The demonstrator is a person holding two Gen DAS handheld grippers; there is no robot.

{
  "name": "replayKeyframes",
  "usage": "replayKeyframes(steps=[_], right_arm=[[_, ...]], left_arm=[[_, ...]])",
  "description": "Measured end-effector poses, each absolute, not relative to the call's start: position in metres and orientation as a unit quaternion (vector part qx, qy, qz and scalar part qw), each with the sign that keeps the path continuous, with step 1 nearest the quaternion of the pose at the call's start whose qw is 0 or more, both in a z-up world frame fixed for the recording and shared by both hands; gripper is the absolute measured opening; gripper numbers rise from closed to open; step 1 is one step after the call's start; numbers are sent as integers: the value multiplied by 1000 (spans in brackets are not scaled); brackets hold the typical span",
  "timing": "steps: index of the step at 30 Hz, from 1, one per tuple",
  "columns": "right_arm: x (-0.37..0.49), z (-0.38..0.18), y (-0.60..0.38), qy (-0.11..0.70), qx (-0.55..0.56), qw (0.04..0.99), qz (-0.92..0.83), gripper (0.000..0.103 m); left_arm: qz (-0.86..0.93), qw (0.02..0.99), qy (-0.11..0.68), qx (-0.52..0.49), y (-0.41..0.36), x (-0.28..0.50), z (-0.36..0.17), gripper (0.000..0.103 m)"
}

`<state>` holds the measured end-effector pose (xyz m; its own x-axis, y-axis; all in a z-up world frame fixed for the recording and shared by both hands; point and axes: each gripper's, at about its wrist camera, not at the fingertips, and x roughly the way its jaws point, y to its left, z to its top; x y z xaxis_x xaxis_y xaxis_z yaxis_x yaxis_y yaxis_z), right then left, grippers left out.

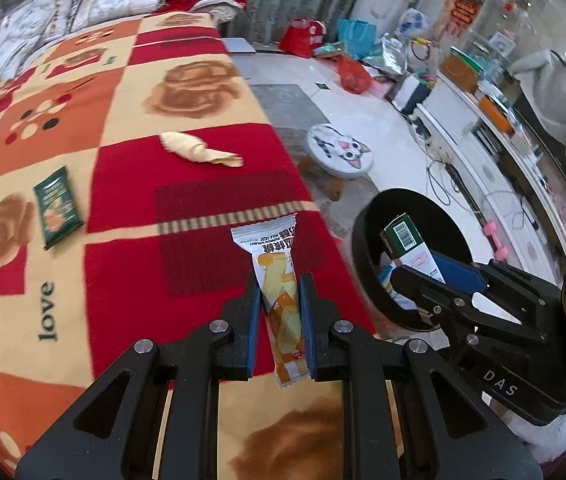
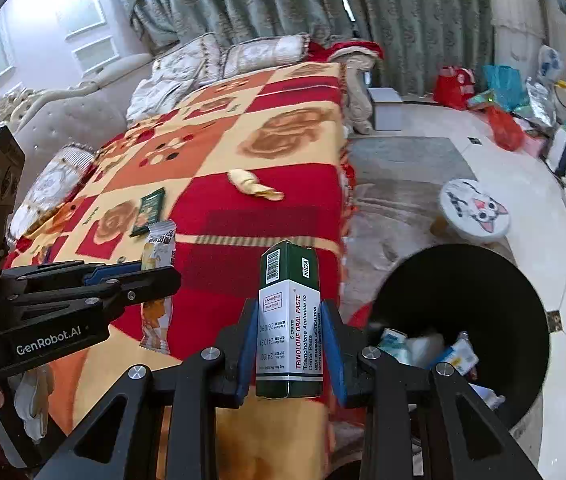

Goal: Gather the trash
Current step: 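Carry the snack wrapper and green medicine box in both tools over the bin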

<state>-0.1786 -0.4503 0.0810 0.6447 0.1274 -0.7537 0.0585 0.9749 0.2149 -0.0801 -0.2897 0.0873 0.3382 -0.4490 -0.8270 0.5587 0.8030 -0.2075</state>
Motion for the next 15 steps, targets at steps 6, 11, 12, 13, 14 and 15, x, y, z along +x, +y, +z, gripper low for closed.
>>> replayKeyframes(steps=[6,11,12,13,14,15], right_arm=[[-193,80,-478,418,126,900,-5,30],[-202,77,-498,416,136,899,-23,30],[-203,77,-502,416,138,899,-27,30],[-206,76,-507,415,141,898,-32,30],[-206,76,-510,415,143,898,-36,30],[-208,75,-514,416,145,897,-40,30]], left_arm=[[-324,810,484,71,-315,-86,87,16],[-338,803,484,76,-335,-90,86,16],[-341,802,484,76,-338,-91,86,16],[-344,800,485,76,-342,-92,86,16],[-348,798,486,75,-347,-92,85,16],[-350,797,486,75,-350,-93,85,16]])
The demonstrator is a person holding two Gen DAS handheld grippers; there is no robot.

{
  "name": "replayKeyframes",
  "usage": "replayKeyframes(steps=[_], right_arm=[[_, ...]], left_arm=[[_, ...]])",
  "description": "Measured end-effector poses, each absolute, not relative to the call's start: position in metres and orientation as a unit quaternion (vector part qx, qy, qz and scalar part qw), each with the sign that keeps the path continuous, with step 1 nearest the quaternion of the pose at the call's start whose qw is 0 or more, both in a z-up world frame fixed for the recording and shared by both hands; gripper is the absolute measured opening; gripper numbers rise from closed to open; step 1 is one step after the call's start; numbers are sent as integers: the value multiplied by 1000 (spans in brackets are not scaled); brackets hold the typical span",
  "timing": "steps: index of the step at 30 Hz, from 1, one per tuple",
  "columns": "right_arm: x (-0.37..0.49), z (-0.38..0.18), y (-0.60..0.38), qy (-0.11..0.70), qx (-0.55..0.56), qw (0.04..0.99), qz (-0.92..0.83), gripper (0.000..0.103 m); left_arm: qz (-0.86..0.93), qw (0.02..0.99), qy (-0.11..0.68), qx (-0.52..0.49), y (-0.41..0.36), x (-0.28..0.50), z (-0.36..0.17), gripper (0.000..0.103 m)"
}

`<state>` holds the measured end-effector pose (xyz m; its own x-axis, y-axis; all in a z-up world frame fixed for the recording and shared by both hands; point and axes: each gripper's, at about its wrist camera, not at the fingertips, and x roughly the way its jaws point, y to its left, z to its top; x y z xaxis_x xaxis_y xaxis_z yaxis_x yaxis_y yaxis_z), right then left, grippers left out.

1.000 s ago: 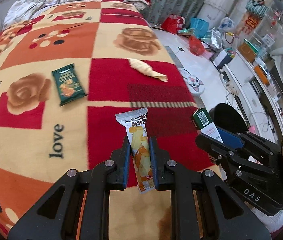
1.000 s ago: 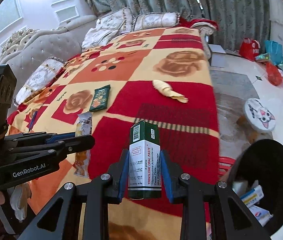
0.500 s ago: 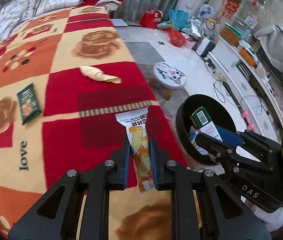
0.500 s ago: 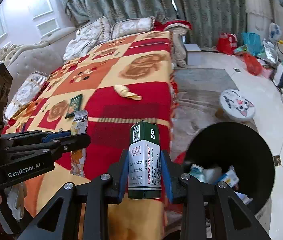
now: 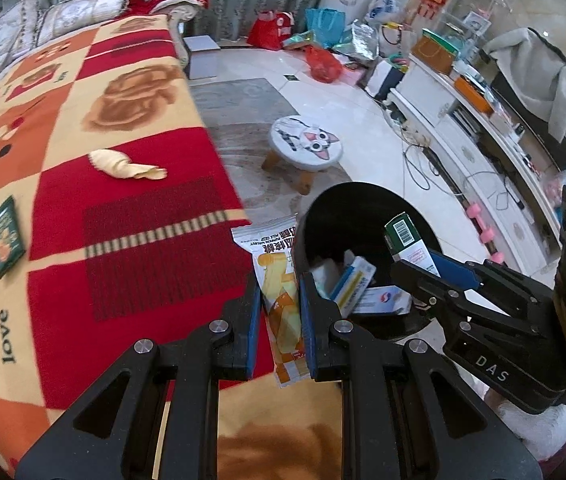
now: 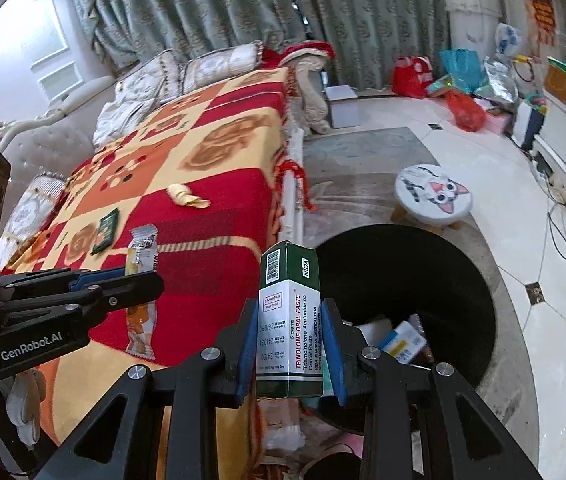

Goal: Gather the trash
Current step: 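Carry the snack wrapper and green medicine box in both tools over the bin, then open both tools to drop the wrapper and medicine box into the bin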

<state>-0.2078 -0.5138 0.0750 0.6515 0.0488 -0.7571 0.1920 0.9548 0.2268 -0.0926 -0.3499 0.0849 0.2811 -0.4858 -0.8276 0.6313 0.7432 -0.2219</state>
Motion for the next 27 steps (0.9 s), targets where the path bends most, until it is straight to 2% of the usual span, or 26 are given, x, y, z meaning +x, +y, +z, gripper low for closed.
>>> replayKeyframes(steps=[27], right_arm=[[-224,52,-569,431,189,878,-84,30]], left_arm=[[-392,761,513,59,-419,-91,56,16]])
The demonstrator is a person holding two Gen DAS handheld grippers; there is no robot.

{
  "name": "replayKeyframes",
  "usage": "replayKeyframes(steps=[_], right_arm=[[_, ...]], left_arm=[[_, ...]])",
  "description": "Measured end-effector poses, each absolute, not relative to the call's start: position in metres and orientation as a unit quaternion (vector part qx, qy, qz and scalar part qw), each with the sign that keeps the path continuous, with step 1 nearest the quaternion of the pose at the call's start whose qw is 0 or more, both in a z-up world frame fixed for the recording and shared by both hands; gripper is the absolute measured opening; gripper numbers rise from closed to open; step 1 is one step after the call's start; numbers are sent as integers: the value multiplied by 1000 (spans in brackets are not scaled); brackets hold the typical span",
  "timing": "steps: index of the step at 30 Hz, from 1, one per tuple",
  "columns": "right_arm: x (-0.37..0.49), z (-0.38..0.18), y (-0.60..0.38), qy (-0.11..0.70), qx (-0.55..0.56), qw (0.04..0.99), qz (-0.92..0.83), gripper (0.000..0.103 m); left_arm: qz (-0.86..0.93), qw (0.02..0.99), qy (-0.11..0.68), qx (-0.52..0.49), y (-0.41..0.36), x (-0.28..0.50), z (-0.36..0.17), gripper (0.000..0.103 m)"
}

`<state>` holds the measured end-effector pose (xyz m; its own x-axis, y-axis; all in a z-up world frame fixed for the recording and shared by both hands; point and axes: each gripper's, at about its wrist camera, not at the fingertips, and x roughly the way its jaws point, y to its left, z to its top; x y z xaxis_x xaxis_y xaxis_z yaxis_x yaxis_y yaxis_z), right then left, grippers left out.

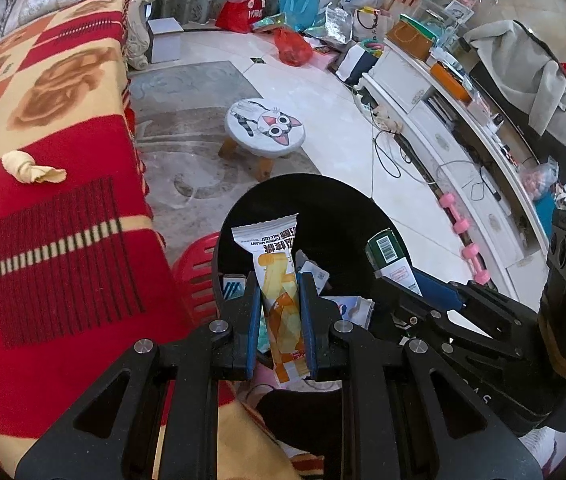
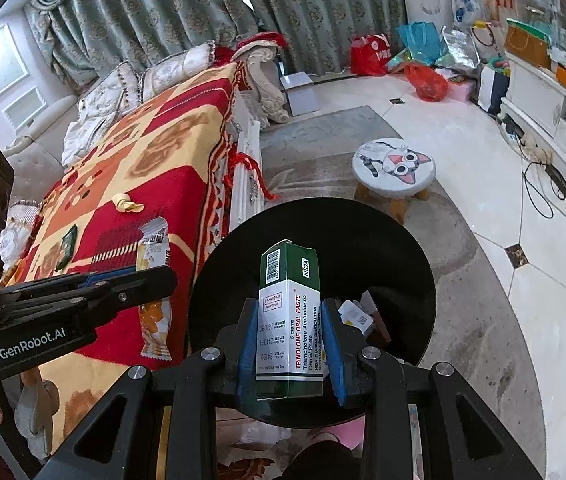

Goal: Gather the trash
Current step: 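Open both tools to drop the wrapper and medicine box into the bin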

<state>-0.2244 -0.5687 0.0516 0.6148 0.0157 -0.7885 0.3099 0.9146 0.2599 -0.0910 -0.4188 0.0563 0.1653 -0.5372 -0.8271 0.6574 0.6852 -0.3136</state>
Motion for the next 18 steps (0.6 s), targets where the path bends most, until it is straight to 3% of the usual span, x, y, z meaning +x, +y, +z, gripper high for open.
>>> replayKeyframes(steps=[8,12,18], right_arm=[[-220,47,-574,436,194,874,-93,30],[-219,45,-577,439,200,870,-100,37],[-211,47,-566,442,193,872,-87,38]], left_arm=[[-409,754,511,51,-422,-91,55,18],[-410,754,511,51,-418,-92,57,30],[-387,774,498,58,-399,-90,66,31]])
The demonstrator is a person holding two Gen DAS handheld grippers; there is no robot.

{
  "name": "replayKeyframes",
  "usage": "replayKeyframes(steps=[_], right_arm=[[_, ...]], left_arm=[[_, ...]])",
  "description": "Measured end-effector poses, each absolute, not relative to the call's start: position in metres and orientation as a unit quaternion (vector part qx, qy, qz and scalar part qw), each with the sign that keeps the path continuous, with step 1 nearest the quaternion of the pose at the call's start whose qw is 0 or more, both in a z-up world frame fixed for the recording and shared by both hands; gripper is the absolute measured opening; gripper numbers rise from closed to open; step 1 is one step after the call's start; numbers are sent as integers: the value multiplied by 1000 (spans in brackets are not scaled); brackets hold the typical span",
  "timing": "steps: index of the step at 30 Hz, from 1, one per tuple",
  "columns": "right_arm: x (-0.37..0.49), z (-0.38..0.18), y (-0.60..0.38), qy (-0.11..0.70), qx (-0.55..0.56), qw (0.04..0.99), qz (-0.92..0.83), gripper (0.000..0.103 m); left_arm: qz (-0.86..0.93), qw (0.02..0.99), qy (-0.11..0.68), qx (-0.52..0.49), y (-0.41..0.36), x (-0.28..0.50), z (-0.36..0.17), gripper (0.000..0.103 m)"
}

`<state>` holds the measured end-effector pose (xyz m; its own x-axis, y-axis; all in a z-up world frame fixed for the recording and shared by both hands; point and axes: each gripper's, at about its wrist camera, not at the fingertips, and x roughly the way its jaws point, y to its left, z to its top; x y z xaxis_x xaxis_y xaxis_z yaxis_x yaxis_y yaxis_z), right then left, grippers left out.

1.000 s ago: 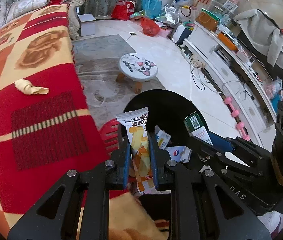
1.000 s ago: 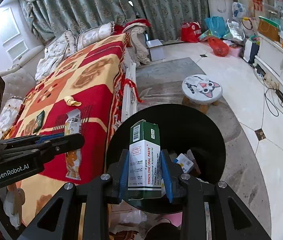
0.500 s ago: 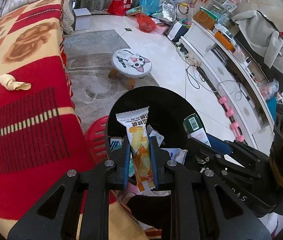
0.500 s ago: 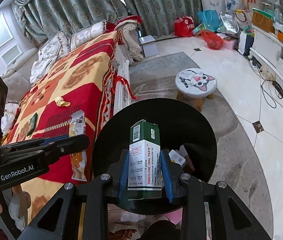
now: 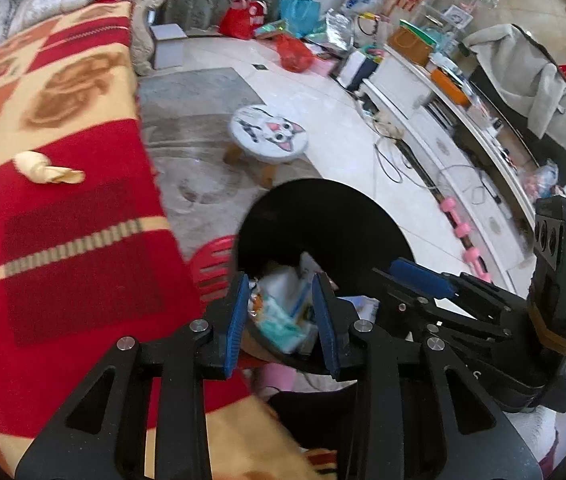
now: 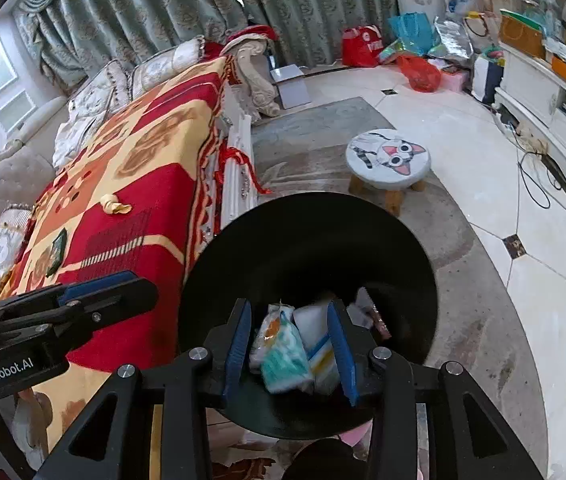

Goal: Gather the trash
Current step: 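Open both tools to drop the wrapper and medicine box into the bin, then grasp the green cracker packet with the left tool while the right tool grasps the twisted paper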

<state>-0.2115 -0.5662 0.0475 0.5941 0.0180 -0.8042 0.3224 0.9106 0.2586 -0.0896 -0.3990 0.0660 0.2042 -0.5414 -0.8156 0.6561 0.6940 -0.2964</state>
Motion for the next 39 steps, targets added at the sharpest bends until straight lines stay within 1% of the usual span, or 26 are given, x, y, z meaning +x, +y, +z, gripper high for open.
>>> replayKeyframes(steps=[9,17,21,23,25,27,34,39], right_arm=[[-188,55,-528,443,166,879,-52,40],[-148,56,-481,455,130,881,0,42],[-122,54,-452,460,108,881,33,49],[-106,52,-438,462,99,880,52,51],[-90,51,-425,464,89,879,65,52],[-76,50,-416,463,81,880,75,52],[-12,47,-393,456,33,884,94,52],[33,38,-390,458,9,884,99,52]], left_arm=[[-329,808,486,59,-352,-74,71,31],[-264,826,497,25,-282,-42,65,31],[-224,835,503,-2,-240,-18,61,31],[-205,838,505,-12,-220,-8,58,36],[-187,841,507,-30,-197,5,56,50],[-168,843,508,-49,-177,18,54,54],[-124,847,512,-71,-144,51,44,55],[-105,847,514,-80,-138,71,35,55]])
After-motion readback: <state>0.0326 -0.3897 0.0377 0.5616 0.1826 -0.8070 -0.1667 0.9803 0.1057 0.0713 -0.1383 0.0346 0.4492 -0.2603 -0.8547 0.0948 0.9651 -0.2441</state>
